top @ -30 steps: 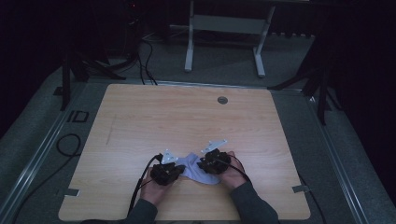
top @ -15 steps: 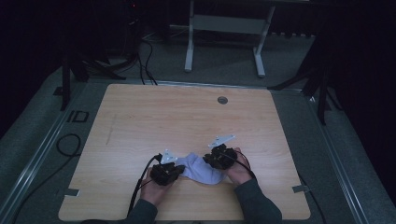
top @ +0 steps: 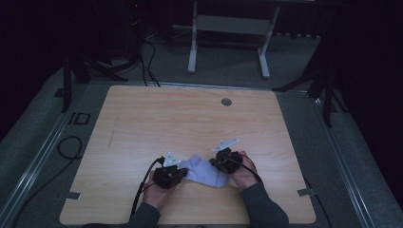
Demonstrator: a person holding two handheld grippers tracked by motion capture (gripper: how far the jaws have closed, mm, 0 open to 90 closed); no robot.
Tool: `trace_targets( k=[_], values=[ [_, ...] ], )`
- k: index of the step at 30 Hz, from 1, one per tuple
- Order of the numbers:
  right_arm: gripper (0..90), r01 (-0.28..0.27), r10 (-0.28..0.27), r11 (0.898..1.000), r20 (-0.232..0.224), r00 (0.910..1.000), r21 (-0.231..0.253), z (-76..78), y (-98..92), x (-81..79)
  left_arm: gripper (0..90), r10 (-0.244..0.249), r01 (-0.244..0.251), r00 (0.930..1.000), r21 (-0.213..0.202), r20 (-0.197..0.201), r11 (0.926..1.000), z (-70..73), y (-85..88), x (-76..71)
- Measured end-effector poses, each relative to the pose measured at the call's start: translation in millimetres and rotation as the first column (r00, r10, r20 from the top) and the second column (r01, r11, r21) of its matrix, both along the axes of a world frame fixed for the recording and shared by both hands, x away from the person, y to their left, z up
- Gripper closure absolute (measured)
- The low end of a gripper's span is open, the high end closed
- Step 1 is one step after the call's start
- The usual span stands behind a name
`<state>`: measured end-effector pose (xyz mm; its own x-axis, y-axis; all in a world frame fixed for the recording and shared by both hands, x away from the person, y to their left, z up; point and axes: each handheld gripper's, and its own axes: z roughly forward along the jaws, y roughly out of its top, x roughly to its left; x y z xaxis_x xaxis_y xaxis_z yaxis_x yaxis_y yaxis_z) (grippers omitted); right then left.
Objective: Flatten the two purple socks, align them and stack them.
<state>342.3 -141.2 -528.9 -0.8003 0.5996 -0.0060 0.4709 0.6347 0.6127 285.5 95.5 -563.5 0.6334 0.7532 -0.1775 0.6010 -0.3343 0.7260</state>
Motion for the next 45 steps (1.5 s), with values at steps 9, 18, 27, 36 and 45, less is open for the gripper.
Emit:
trace_targets(
  k=[9,18,27,36,45],
  values=[
    [82.7,0.106,-0.107,0.994,0.049,0.9930,0.023,7.0,-16.9,5.0,87.7,0.003,-0.003,1.0000,-0.002,-0.002,1.0000,-0.1,0.1,-0.1],
    [60.1,0.099,-0.099,0.994,0.002,0.9951,0.042,1.3,-35.0,-28.8,87.6,0.009,-0.009,0.9999,-0.008,-0.008,0.9999,-0.1,0.3,-0.4],
    [73.2,0.121,-0.121,0.992,0.000,0.9926,-0.031,-15.0,-38.7,-31.1,87.4,0.012,-0.012,0.9999,-0.009,-0.009,0.9999,-0.1,0.3,-0.6],
    [86.3,0.172,-0.173,0.984,0.029,0.9845,0.038,-6.1,-46.9,-29.4,87.1,0.007,-0.007,0.9999,-0.007,-0.012,0.9999,0.3,0.7,-1.2],
    [84.0,0.182,-0.183,0.983,0.016,0.9830,0.029,-19.4,-47.2,-22.9,83.4,0.010,-0.010,0.9999,-0.008,-0.014,0.9999,1.0,1.1,-2.0]
  ],
)
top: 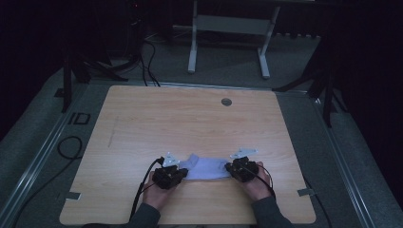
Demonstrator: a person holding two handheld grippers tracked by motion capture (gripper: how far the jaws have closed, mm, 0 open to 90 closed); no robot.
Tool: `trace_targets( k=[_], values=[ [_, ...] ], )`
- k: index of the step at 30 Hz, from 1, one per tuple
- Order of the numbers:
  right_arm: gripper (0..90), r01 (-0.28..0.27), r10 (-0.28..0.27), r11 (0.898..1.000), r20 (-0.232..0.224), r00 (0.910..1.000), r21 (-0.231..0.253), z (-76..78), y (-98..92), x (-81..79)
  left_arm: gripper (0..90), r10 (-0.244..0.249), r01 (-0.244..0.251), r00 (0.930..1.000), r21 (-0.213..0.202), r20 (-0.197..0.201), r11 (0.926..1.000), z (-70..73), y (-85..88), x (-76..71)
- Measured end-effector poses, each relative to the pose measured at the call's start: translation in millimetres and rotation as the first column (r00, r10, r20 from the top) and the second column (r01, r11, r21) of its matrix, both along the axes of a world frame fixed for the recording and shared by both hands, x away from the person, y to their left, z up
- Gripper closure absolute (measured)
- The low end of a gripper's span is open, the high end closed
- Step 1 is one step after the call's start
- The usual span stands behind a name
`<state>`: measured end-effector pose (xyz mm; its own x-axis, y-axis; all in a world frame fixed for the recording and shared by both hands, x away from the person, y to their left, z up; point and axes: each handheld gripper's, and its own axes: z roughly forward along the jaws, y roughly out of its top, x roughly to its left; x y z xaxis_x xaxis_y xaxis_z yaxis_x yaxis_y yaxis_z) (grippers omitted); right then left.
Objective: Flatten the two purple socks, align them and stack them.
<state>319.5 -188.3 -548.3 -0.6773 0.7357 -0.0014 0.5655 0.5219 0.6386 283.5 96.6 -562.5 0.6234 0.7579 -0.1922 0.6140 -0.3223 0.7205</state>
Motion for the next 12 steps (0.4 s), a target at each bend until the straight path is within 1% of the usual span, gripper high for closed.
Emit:
trace_targets(
  k=[1,2,4,5,7,8,9,11,12],
  values=[
    [83.3,0.000,0.000,1.000,-0.002,1.0000,0.006,-0.1,-0.7,0.5,83.4,0.002,-0.002,1.0000,0.005,0.001,1.0000,0.7,1.1,-1.1],
    [78.8,-0.001,0.001,1.000,-0.003,1.0000,0.001,0.9,-1.7,0.4,79.5,0.003,-0.003,1.0000,-0.001,0.002,1.0000,1.1,2.0,-1.5],
    [71.9,0.004,-0.004,1.000,0.004,1.0000,0.002,1.0,-2.5,-0.1,77.5,0.003,-0.003,1.0000,-0.020,0.007,0.9998,3.2,4.9,-2.1],
    [68.3,0.004,-0.005,1.000,0.007,1.0000,0.008,1.2,-3.1,-0.5,75.9,0.005,-0.004,0.9998,-0.037,0.019,0.9993,5.8,7.4,-2.6],
    [61.7,0.005,-0.006,1.000,0.013,0.9999,0.031,4.1,-5.1,-1.4,73.5,0.009,-0.007,0.9992,-0.058,0.039,0.9983,10.8,12.2,-3.1],
    [58.6,0.002,-0.004,0.999,0.022,0.9998,0.054,6.9,-6.4,-2.0,72.2,0.013,-0.010,0.9990,-0.066,0.043,0.9978,12.2,14.2,-3.0],
    [55.6,0.003,-0.005,0.998,0.023,0.9997,0.065,8.9,-7.3,-2.3,71.2,0.022,-0.019,0.9987,-0.076,0.045,0.9969,14.1,17.7,-2.5],
    [52.2,0.005,-0.008,0.995,0.029,0.9995,0.103,14.2,-10.6,-2.5,70.1,0.039,-0.035,0.9982,-0.084,0.045,0.9959,15.4,23.6,-0.7],
    [51.0,0.005,-0.009,0.991,0.035,0.9994,0.132,17.2,-13.2,-2.5,69.3,0.049,-0.046,0.9978,-0.082,0.044,0.9956,15.7,26.5,0.4]
  ],
)
